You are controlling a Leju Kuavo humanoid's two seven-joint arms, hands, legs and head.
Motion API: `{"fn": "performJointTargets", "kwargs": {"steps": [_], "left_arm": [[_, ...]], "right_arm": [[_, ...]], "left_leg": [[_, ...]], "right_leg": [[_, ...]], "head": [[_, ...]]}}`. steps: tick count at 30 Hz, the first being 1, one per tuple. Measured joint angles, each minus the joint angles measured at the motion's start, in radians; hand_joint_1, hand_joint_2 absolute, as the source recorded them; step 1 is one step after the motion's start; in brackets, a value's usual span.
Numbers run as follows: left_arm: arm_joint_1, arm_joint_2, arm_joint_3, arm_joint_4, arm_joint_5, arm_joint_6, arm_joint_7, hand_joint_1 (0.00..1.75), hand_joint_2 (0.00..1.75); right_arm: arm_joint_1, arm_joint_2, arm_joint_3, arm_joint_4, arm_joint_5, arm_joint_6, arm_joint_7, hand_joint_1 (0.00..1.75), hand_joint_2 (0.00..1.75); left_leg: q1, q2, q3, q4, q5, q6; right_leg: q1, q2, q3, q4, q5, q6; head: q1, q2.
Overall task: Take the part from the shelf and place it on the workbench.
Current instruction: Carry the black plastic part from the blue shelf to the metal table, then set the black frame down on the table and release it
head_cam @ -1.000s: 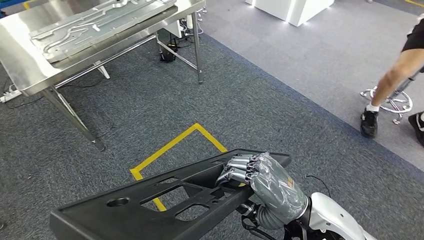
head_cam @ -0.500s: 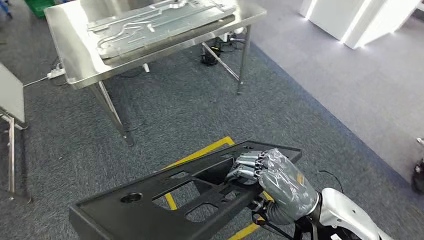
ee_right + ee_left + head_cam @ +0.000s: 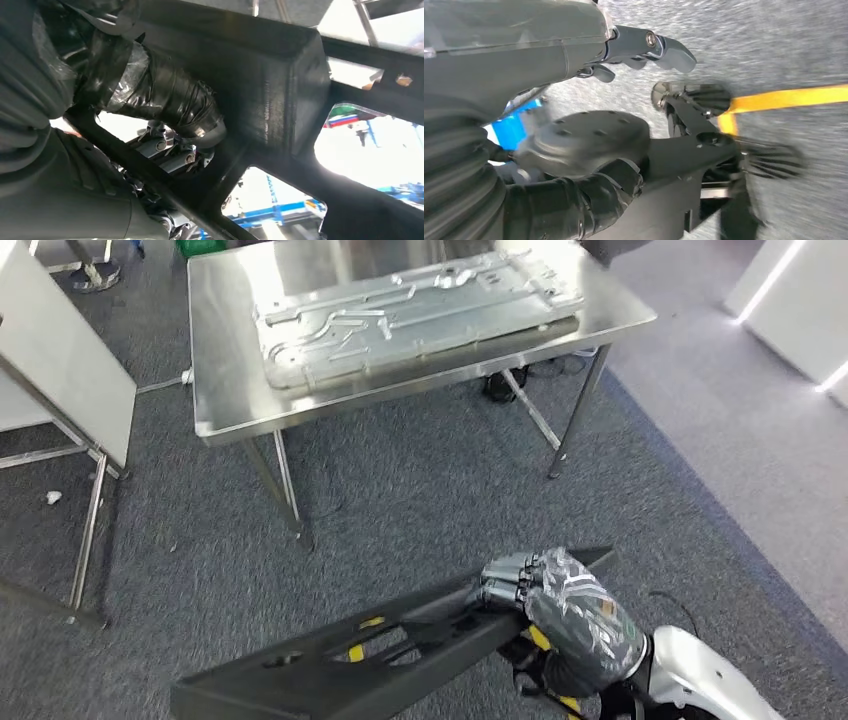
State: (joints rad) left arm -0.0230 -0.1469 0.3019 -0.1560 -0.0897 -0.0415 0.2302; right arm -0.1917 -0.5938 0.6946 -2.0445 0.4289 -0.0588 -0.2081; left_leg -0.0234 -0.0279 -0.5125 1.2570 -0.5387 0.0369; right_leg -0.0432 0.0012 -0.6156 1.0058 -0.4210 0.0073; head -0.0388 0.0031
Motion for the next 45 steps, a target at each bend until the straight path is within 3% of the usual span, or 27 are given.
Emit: {"fn": "performJointTargets", "kwargs": {"steps": [2, 4, 5, 6, 8, 9, 10, 11, 12, 14, 15, 17, 19, 20, 21, 22, 24, 25, 27, 30, 32, 34, 36, 38, 40, 43, 45], "left_arm": [[0.004, 0.000, -0.002, 0.000, -0.001, 0.000, 0.001, 0.00, 1.75], [0.014, 0.000, -0.002, 0.000, -0.001, 0.000, 0.001, 0.00, 1.75], [0.019, 0.000, -0.002, 0.000, -0.001, 0.000, 0.002, 0.00, 1.75], [0.024, 0.000, -0.002, 0.000, -0.001, -0.001, 0.001, 0.00, 1.75], [0.031, 0.003, -0.002, 0.000, -0.001, -0.002, 0.001, 0.00, 1.75], [0.031, 0.004, -0.002, 0.000, 0.000, -0.002, 0.001, 0.00, 1.75], [0.027, 0.005, -0.002, -0.002, 0.000, -0.002, 0.001, 0.00, 1.75], [0.018, 0.006, -0.002, -0.003, 0.000, -0.002, 0.001, 0.00, 1.75], [0.010, 0.006, -0.002, -0.005, 0.000, -0.003, 0.000, 0.00, 1.75], [-0.009, 0.007, -0.002, -0.006, 0.000, -0.003, 0.000, 0.00, 1.75], [-0.014, 0.007, -0.002, -0.006, -0.001, -0.003, 0.000, 0.00, 1.75], [-0.018, 0.005, -0.002, -0.006, -0.001, -0.003, 0.000, 0.00, 1.75], [-0.008, 0.004, -0.002, -0.005, 0.000, -0.003, 0.000, 0.00, 1.75], [-0.001, 0.004, -0.002, -0.005, 0.002, -0.004, -0.002, 0.00, 1.75], [0.006, 0.004, -0.002, -0.005, 0.005, -0.004, -0.004, 0.00, 1.75], [0.011, 0.004, -0.002, -0.005, 0.009, -0.005, -0.008, 0.00, 1.75], [0.013, 0.006, -0.001, -0.005, 0.015, -0.004, -0.012, 0.00, 1.75], [0.009, 0.007, -0.001, -0.006, 0.017, -0.003, -0.013, 0.00, 1.75], [-0.005, 0.007, -0.001, -0.010, 0.020, -0.001, -0.014, 0.00, 1.75], [-0.015, 0.007, 0.000, -0.011, 0.030, 0.000, -0.018, 0.00, 1.75], [-0.010, 0.006, 0.000, -0.011, 0.036, 0.000, -0.020, 0.00, 1.75], [0.001, 0.005, 0.001, -0.010, 0.041, 0.000, -0.022, 0.00, 1.75], [0.010, 0.005, 0.005, -0.010, 0.045, 0.000, -0.024, 0.00, 1.75], [0.013, 0.005, 0.010, -0.009, 0.046, 0.000, -0.026, 0.00, 1.75], [0.016, 0.005, 0.014, -0.009, 0.047, -0.001, -0.027, 0.00, 1.75], [0.015, 0.005, 0.016, -0.009, 0.048, -0.003, -0.031, 0.00, 1.75], [0.013, 0.004, 0.018, -0.009, 0.049, -0.004, -0.035, 0.00, 1.75]], "right_arm": [[0.002, -0.001, -0.001, 0.000, 0.000, 0.004, 0.001, 1.75, 1.75], [0.002, -0.001, -0.002, 0.001, 0.000, 0.009, 0.002, 1.75, 1.75], [0.001, -0.001, -0.003, 0.002, 0.000, 0.012, 0.004, 1.75, 1.75], [0.001, 0.000, -0.003, 0.003, 0.000, 0.017, 0.006, 1.75, 1.75], [-0.001, 0.003, -0.003, 0.009, 0.003, 0.025, 0.010, 1.75, 1.75], [-0.004, 0.005, -0.003, 0.009, 0.006, 0.027, 0.012, 1.75, 1.75], [-0.008, 0.007, -0.004, 0.008, 0.008, 0.028, 0.013, 1.75, 1.75], [-0.014, 0.008, -0.004, 0.005, 0.010, 0.028, 0.014, 1.75, 1.75], [-0.020, 0.010, -0.005, 0.003, 0.013, 0.028, 0.015, 1.75, 1.75], [-0.026, 0.014, -0.005, 0.003, 0.015, 0.028, 0.017, 1.75, 1.75], [-0.026, 0.015, -0.005, 0.004, 0.015, 0.028, 0.017, 1.75, 1.75], [-0.021, 0.015, -0.005, 0.006, 0.016, 0.027, 0.018, 1.75, 1.75], [-0.019, 0.015, -0.005, 0.007, 0.020, 0.028, 0.024, 1.75, 1.75], [-0.018, 0.015, -0.005, 0.008, 0.024, 0.029, 0.030, 1.75, 1.75], [-0.018, 0.015, -0.005, 0.008, 0.029, 0.030, 0.040, 1.75, 1.75], [-0.018, 0.015, -0.004, 0.010, 0.037, 0.032, 0.053, 1.75, 1.75], [-0.026, 0.015, -0.004, 0.013, 0.054, 0.038, 0.088, 1.75, 1.75], [-0.035, 0.013, -0.005, 0.011, 0.061, 0.040, 0.108, 1.75, 1.75], [-0.064, 0.000, -0.015, -0.002, 0.066, 0.042, 0.142, 1.75, 1.75], [-0.088, -0.042, -0.056, -0.011, 0.044, 0.049, 0.177, 1.75, 1.75], [-0.091, -0.079, -0.093, -0.012, 0.015, 0.064, 0.188, 1.75, 1.75], [-0.099, -0.116, -0.141, -0.015, -0.014, 0.088, 0.195, 1.75, 1.75], [-0.108, -0.148, -0.188, -0.017, -0.035, 0.108, 0.198, 1.75, 1.75], [-0.113, -0.167, -0.220, -0.018, -0.043, 0.116, 0.198, 1.75, 1.75], [-0.118, -0.182, -0.242, -0.021, -0.042, 0.121, 0.200, 1.75, 1.75], [-0.131, -0.212, -0.273, -0.026, -0.043, 0.142, 0.209, 1.75, 1.75], [-0.153, -0.241, -0.299, -0.027, -0.057, 0.175, 0.219, 1.75, 1.75]], "left_leg": [[0.008, 0.021, -0.093, 0.037, -0.081, -0.011], [0.014, 0.024, -0.156, -0.010, -0.138, -0.012], [0.014, 0.030, -0.177, -0.063, -0.112, -0.007], [0.012, 0.045, -0.191, -0.134, -0.033, 0.004], [-0.002, 0.085, -0.204, -0.266, 0.183, 0.027], [-0.010, 0.099, -0.199, -0.297, 0.249, 0.033], [-0.016, 0.099, -0.189, -0.304, 0.264, 0.035], [-0.019, 0.087, -0.166, -0.297, 0.243, 0.036], [-0.020, 0.071, -0.137, -0.300, 0.218, 0.040], [-0.019, 0.038, -0.077, -0.317, 0.183, 0.059], [-0.016, 0.021, -0.055, -0.325, 0.168, 0.067], [-0.011, -0.012, -0.014, -0.331, 0.138, 0.074], [-0.001, -0.038, 0.026, -0.330, 0.111, 0.065], [0.006, -0.048, 0.045, -0.324, 0.097, 0.055], [0.014, -0.055, 0.057, -0.314, 0.081, 0.044], [0.019, -0.063, 0.068, -0.296, 0.061, 0.032], [0.021, -0.070, 0.065, -0.261, 0.010, 0.010], [0.020, -0.067, 0.061, -0.242, -0.006, 0.001], [0.025, -0.052, 0.031, -0.195, 0.001, -0.012], [0.032, 0.001, -0.079, -0.031, 0.031, -0.027], [0.035, 0.019, -0.156, 0.055, -0.033, -0.035], [0.039, 0.022, -0.195, 0.054, -0.098, -0.037], [0.040, 0.024, -0.193, -0.040, -0.064, -0.033], [0.038, 0.033, -0.177, -0.164, 0.064, -0.023], [0.031, 0.038, -0.167, -0.217, 0.145, -0.015], [0.030, 0.030, -0.149, -0.227, 0.148, -0.004], [0.030, 0.024, -0.126, -0.241, 0.141, 0.010]], "right_leg": [[-0.001, -0.028, 0.081, -0.034, -0.037, 0.001], [-0.002, -0.053, 0.169, -0.069, -0.077, 0.005], [-0.002, -0.066, 0.211, -0.085, -0.097, 0.008], [-0.002, -0.078, 0.249, -0.100, -0.117, 0.010], [0.000, -0.093, 0.317, -0.123, -0.164, 0.019], [0.000, -0.100, 0.355, -0.132, -0.184, 0.025], [0.000, -0.104, 0.383, -0.120, -0.187, 0.034], [-0.003, -0.107, 0.393, -0.081, -0.169, 0.042], [-0.007, -0.096, 0.383, -0.014, -0.137, 0.048], [-0.011, -0.046, 0.295, 0.150, -0.105, 0.050], [-0.011, -0.019, 0.245, 0.206, -0.135, 0.045], [-0.009, 0.000, 0.159, 0.247, -0.253, 0.045], [-0.013, -0.001, 0.096, 0.226, -0.358, 0.058], [-0.018, -0.001, 0.072, 0.195, -0.370, 0.068], [-0.025, -0.001, 0.054, 0.153, -0.331, 0.079], [-0.033, -0.002, 0.035, 0.103, -0.239, 0.088], [-0.039, -0.006, 0.006, 0.052, -0.066, 0.083], [-0.039, -0.007, -0.006, 0.050, -0.020, 0.071], [-0.036, -0.001, -0.014, 0.066, -0.021, 0.047], [-0.033, -0.004, 0.005, 0.053, -0.034, 0.025], [-0.031, -0.008, 0.034, 0.037, -0.048, 0.020], [-0.031, -0.010, 0.066, 0.026, -0.065, 0.021], [-0.031, -0.013, 0.097, 0.022, -0.088, 0.025], [-0.029, -0.015, 0.119, 0.020, -0.110, 0.034], [-0.024, -0.016, 0.133, 0.014, -0.128, 0.049], [-0.025, -0.018, 0.157, -0.003, -0.145, 0.069], [-0.022, -0.016, 0.129, 0.063, -0.179, 0.066]], "head": [[-0.002, 0.000], [-0.002, 0.000], [-0.002, 0.000], [-0.002, 0.000], [0.002, 0.000], [0.003, 0.000], [0.006, 0.000], [0.007, 0.000], [0.008, 0.000], [0.012, 0.000], [0.013, 0.000], [0.013, 0.000], [0.014, 0.000], [0.014, 0.000], [0.015, 0.000], [0.019, 0.000], [0.023, 0.000], [0.023, 0.000], [0.016, 0.000], [0.015, 0.000], [0.015, 0.000], [0.015, 0.000], [0.015, 0.000], [0.015, 0.000], [0.015, 0.000], [0.016, 0.000], [0.018, 0.000]]}}
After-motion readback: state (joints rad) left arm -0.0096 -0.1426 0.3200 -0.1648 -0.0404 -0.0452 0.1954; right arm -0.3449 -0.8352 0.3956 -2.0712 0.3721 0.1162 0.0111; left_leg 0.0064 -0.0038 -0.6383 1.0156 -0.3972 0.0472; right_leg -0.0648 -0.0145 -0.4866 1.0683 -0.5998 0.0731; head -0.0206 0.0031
